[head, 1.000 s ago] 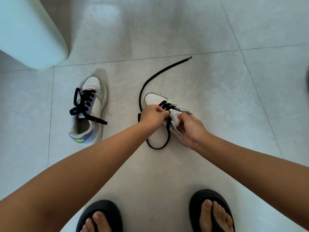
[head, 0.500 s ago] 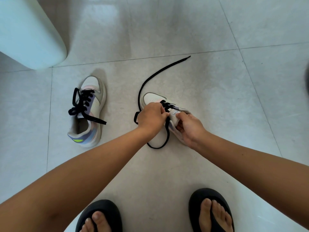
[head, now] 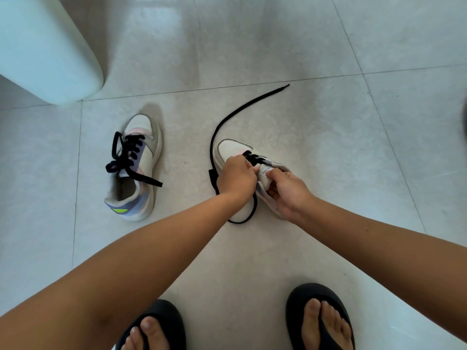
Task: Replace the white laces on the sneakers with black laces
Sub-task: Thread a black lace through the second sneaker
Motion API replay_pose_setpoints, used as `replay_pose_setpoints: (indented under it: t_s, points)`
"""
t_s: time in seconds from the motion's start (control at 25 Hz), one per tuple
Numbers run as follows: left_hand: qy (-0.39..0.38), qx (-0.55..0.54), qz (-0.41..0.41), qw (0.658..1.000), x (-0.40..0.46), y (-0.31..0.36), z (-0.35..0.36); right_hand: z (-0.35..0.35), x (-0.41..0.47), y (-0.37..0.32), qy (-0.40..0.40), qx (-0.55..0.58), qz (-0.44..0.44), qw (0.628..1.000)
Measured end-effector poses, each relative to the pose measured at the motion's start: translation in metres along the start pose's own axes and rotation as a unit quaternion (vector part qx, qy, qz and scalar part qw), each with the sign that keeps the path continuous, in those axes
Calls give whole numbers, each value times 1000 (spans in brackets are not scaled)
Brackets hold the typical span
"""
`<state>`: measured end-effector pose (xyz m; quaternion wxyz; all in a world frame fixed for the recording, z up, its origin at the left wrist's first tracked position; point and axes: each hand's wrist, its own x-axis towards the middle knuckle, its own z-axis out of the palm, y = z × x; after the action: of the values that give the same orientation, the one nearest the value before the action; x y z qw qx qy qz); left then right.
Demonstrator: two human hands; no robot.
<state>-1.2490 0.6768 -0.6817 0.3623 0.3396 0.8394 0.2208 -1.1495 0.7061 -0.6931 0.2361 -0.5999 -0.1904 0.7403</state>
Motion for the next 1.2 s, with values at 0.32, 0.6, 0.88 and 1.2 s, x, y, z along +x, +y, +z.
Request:
replay_pose_setpoints:
  t_s: [0.32,0.6,0.88,1.2]
  points:
    - [-39,89,25,995,5,3,-4,0,-5,-4,-2,20,18,1000]
    - [-48,-101,-96,989,16,-1,0,-2,-7,-8,-17,31,28,999]
    - [-19,-17,-20,999,12,-2,2,-8,-3,-9,-78,-4,22,997]
    - [90,-49,87,991,5,-4,7,-12,9,1,-63,9,5,998]
